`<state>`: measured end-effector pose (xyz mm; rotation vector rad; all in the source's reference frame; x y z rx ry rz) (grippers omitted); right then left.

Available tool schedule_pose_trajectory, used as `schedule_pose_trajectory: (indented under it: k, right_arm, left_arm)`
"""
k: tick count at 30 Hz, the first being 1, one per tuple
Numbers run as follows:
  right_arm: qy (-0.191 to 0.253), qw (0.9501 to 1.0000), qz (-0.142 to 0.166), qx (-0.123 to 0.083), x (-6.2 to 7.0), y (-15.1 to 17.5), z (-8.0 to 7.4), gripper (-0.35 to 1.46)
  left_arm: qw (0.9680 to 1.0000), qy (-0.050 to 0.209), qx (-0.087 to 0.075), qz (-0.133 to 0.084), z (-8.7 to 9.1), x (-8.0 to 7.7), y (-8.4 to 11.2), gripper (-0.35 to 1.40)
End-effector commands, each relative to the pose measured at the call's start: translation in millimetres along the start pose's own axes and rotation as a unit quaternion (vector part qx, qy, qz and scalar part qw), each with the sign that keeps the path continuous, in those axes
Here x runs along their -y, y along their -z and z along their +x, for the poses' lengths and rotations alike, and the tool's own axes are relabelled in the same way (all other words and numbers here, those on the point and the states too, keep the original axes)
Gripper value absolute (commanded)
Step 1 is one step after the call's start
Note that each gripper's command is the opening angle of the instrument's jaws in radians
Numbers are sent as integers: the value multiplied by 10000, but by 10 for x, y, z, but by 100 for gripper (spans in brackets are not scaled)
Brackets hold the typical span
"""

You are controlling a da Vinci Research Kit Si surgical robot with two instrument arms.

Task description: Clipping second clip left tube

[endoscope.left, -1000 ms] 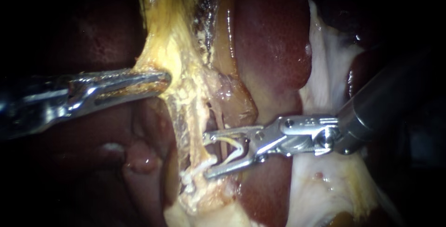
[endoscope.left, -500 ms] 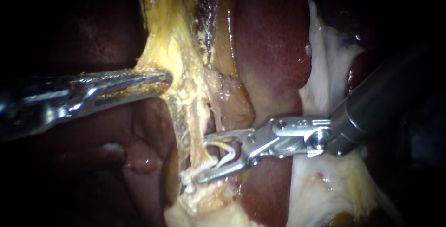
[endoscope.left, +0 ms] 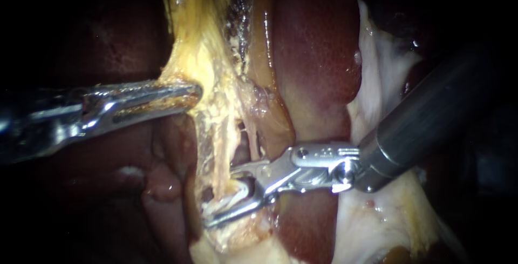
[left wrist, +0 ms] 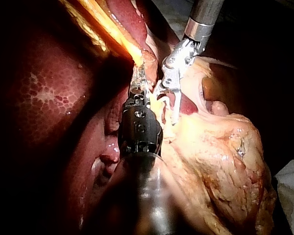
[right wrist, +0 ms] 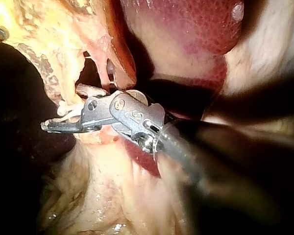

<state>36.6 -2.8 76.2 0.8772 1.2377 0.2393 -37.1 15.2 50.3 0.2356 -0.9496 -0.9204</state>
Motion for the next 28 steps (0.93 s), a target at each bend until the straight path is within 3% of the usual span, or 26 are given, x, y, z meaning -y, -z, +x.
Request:
schedule_pose_trajectory:
  k: [1,4,6,28]
  right_arm:
    - [2,10000,-15,-1,0,2,0,32]
    - [-58,10000,-5,-2,0,7,-2,1]
    - [-148,9999,3,-4,1,11,-2,-35]
    - [-182,9998,-32,-32,-5,17,-4,-35]
  left_arm:
    - [10000,1,0,0,0,0,0,-35]
    - [10000,0,0,0,0,0,0,-35]
    - [10000,0,0,0,0,0,0,-35]
    - [10000,-3,0,3,1,-2,-1,-35]
